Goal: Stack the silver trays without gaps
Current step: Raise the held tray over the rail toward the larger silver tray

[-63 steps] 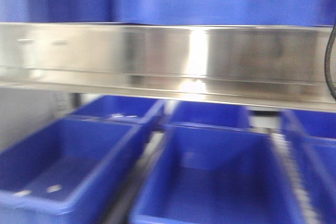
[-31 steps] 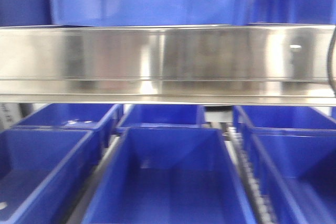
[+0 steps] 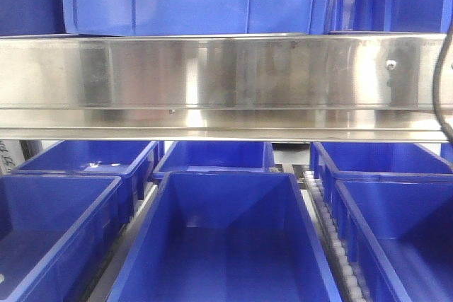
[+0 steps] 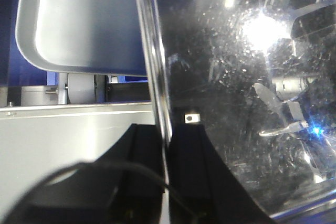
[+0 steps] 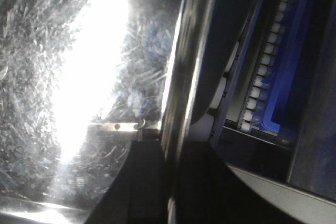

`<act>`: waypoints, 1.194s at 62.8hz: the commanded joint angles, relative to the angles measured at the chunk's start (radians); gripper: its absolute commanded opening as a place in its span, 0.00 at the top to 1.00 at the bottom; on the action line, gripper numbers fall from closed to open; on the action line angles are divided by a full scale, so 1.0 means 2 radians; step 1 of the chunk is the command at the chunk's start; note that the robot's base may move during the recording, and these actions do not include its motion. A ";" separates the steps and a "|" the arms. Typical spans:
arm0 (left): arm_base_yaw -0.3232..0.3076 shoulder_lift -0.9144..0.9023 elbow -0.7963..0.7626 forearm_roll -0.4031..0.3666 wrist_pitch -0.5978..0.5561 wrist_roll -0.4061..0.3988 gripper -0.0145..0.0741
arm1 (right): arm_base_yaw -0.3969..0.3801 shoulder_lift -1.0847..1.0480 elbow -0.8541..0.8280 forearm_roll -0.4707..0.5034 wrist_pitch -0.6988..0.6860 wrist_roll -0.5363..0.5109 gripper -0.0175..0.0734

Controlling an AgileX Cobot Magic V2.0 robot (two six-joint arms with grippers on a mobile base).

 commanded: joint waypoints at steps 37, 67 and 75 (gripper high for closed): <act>-0.007 -0.018 -0.017 -0.043 -0.003 0.009 0.89 | 0.004 -0.020 -0.015 0.020 0.014 -0.016 0.75; -0.002 -0.012 -0.057 -0.001 -0.057 0.013 0.89 | -0.003 -0.021 -0.056 0.019 -0.010 -0.015 0.75; 0.016 0.019 -0.087 -0.001 -0.055 0.019 0.89 | -0.024 -0.017 -0.066 0.021 -0.031 -0.011 0.75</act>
